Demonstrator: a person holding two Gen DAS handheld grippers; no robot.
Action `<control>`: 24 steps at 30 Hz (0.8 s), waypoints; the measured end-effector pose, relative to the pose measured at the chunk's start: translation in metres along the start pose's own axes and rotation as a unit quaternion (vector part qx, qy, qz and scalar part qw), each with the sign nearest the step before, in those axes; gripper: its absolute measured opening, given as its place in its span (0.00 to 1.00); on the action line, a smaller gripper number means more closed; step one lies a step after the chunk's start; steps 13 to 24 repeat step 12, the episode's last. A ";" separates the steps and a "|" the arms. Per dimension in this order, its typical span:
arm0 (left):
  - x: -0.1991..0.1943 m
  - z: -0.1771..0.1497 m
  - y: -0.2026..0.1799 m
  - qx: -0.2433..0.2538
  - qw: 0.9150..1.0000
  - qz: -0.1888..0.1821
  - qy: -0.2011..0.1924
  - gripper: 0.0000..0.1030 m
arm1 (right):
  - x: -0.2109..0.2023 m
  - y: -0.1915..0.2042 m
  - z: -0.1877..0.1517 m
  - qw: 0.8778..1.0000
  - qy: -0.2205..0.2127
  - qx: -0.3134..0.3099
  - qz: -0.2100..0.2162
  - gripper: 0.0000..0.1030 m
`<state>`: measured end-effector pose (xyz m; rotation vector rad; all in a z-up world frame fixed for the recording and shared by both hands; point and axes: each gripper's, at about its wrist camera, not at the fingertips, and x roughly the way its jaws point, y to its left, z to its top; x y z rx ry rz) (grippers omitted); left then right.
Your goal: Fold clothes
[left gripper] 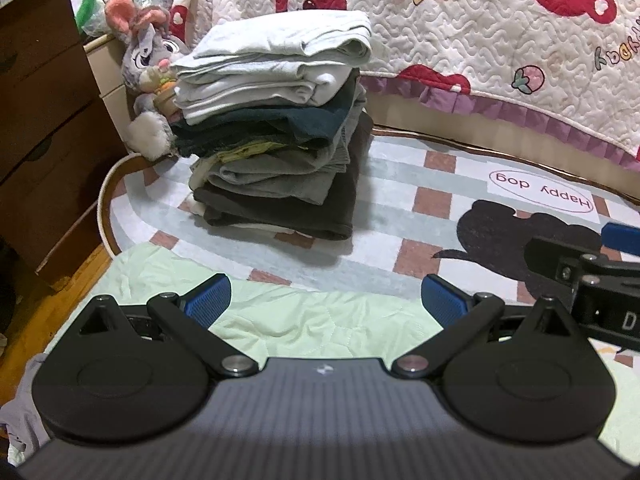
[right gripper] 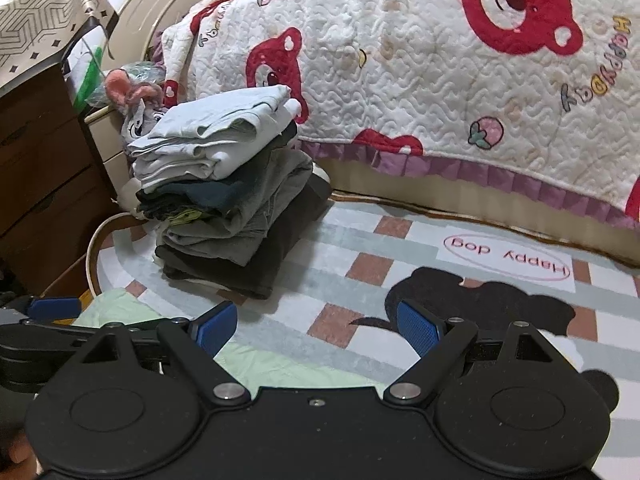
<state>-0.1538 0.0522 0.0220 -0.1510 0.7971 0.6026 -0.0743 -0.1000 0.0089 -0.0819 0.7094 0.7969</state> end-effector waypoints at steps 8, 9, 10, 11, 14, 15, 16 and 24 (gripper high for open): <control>0.000 -0.001 0.003 -0.005 1.000 -0.002 0.002 1.00 | 0.001 0.000 -0.002 1.000 0.002 0.005 -0.001 0.87; 0.000 -0.001 0.002 -0.004 1.000 0.000 0.001 1.00 | 0.001 0.000 -0.002 1.000 0.002 0.005 -0.001 0.87; 0.000 -0.001 0.002 -0.003 1.000 0.000 0.001 1.00 | 0.001 0.000 -0.002 1.000 0.003 0.005 -0.001 0.87; 0.000 -0.001 0.002 -0.002 1.000 0.000 0.001 1.00 | 0.001 -0.001 -0.002 1.000 0.003 0.005 -0.001 0.87; 0.000 -0.001 0.002 -0.002 1.000 0.000 0.002 1.00 | 0.001 -0.001 -0.002 1.000 0.003 0.005 -0.001 0.87; 0.000 -0.001 0.002 -0.002 1.000 0.000 0.002 1.00 | 0.001 -0.001 -0.002 1.000 0.003 0.005 -0.001 0.87; 0.000 -0.001 0.002 -0.002 1.000 0.000 0.002 1.00 | 0.001 -0.001 -0.002 1.000 0.003 0.005 -0.001 0.87; 0.000 -0.001 0.002 -0.002 1.000 0.000 0.002 1.00 | 0.001 -0.001 -0.002 1.000 0.003 0.005 -0.001 0.87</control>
